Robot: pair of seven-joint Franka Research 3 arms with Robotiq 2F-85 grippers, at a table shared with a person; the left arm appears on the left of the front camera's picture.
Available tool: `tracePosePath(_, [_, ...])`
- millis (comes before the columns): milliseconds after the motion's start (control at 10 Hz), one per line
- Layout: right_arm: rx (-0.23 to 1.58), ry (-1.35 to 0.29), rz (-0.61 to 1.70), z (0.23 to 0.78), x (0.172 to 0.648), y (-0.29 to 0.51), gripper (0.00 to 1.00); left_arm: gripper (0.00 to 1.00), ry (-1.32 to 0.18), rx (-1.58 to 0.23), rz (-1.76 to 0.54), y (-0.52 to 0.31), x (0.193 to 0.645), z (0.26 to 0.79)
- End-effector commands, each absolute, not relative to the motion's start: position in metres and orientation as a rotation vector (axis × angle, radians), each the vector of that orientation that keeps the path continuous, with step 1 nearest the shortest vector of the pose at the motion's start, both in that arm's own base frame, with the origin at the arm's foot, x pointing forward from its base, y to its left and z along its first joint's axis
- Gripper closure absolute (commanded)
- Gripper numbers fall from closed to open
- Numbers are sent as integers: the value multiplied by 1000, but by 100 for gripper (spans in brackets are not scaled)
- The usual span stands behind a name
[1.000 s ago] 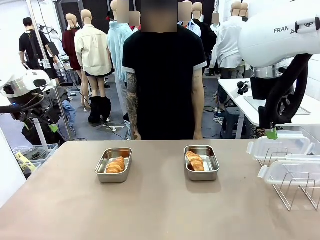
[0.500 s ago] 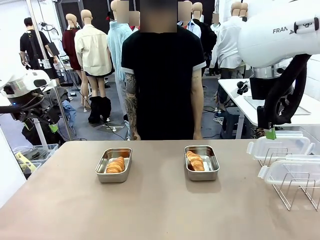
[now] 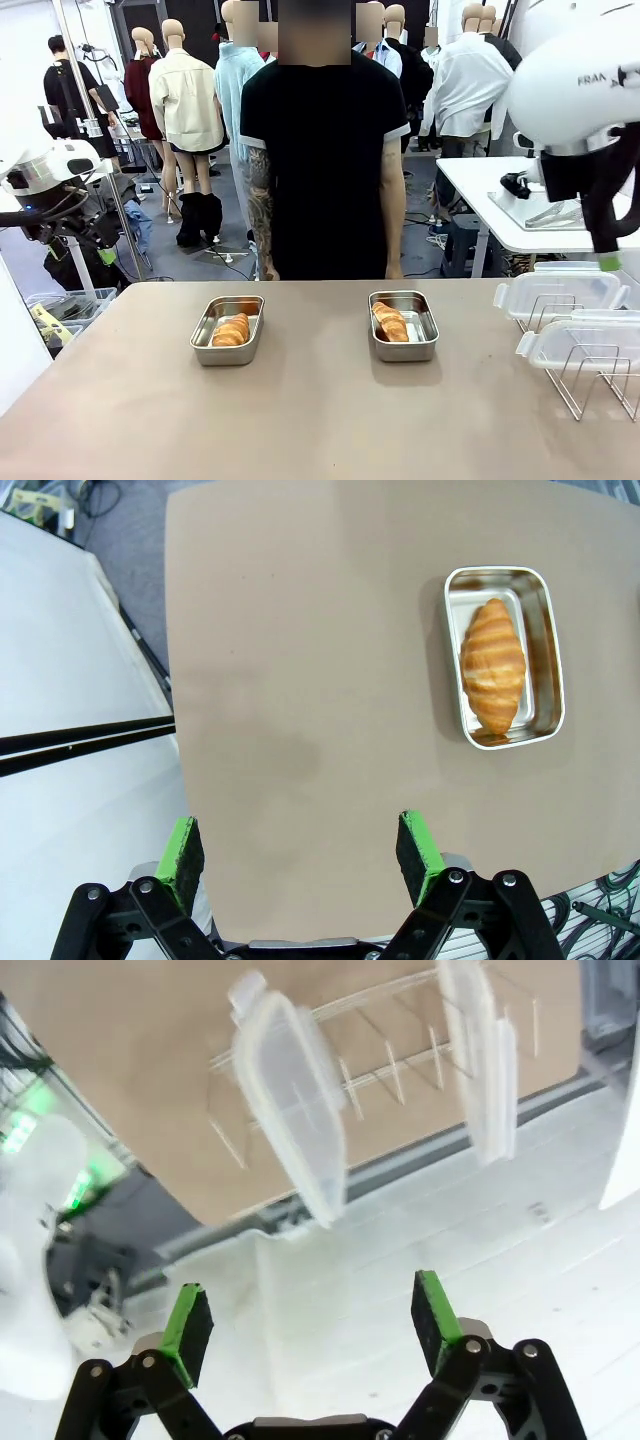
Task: Place the bread in airtight containers.
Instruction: Pick up one Airtight Container lid and hand it to the human.
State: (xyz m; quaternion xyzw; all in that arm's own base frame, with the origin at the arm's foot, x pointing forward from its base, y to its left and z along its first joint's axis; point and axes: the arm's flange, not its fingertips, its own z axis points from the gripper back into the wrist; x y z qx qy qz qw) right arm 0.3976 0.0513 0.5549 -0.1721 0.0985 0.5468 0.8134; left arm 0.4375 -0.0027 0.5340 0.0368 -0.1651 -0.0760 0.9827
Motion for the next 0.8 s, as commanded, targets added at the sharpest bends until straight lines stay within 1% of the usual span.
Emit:
tracePosePath(0, [-336, 114, 1321, 528, 406, 40, 0, 0, -344, 70, -149, -1, 438, 535])
tracePosePath(100, [-310, 79, 1328, 518, 400, 44, 0, 0, -344, 70, -149, -1, 438, 535])
tracePosePath(300, [-331, 9, 1422, 498, 389, 49, 0, 0, -344, 70, -149, -1, 438, 535])
tracePosePath(500, [-256, -4, 1388, 472, 399, 49, 0, 0, -344, 70, -149, -1, 438, 535])
tracePosePath(600, [-253, 17, 1361, 462, 400, 51, 0, 0, -344, 70, -149, -1, 438, 535])
tracePosePath(700, [-266, 40, 1387, 454, 397, 56, 0, 0, -344, 70, -149, -1, 438, 535])
